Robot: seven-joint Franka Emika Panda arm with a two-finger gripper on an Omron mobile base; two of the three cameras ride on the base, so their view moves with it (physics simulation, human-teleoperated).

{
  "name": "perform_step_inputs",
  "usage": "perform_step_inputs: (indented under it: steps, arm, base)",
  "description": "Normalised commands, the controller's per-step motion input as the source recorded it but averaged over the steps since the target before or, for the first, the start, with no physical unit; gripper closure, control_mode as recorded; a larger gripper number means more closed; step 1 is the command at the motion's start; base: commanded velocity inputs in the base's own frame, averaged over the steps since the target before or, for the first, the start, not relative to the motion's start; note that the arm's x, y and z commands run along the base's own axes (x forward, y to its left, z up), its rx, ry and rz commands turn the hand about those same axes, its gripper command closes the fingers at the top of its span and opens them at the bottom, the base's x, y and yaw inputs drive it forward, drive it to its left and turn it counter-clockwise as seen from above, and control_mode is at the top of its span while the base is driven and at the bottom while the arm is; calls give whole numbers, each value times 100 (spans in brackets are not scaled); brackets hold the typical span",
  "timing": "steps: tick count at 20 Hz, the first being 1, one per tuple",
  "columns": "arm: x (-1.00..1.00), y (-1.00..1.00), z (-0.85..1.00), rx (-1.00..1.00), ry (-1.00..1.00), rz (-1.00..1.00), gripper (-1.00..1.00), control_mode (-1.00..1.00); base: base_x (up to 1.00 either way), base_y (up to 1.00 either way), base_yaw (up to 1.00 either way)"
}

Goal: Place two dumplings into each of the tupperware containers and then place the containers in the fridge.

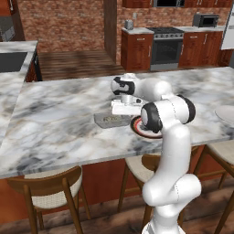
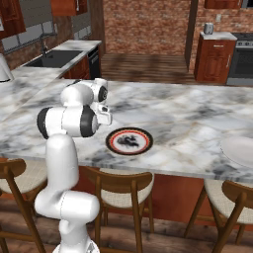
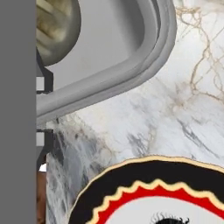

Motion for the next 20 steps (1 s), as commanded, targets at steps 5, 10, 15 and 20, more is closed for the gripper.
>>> perform_step_inputs:
  steps: [5,10,15,20]
  arm:
    - [-100,0,43,0,7,-52,100,-100]
    - [-82,0,32,-8,9,-54,100,-100]
    - [-64,10,34,-14,14,-51,100,-100]
    - [-46,9,25,-16,7,-48,100,-100]
  base:
    - [0,0,0]
    - [0,0,0]
    - [0,0,0]
    - [0,0,0]
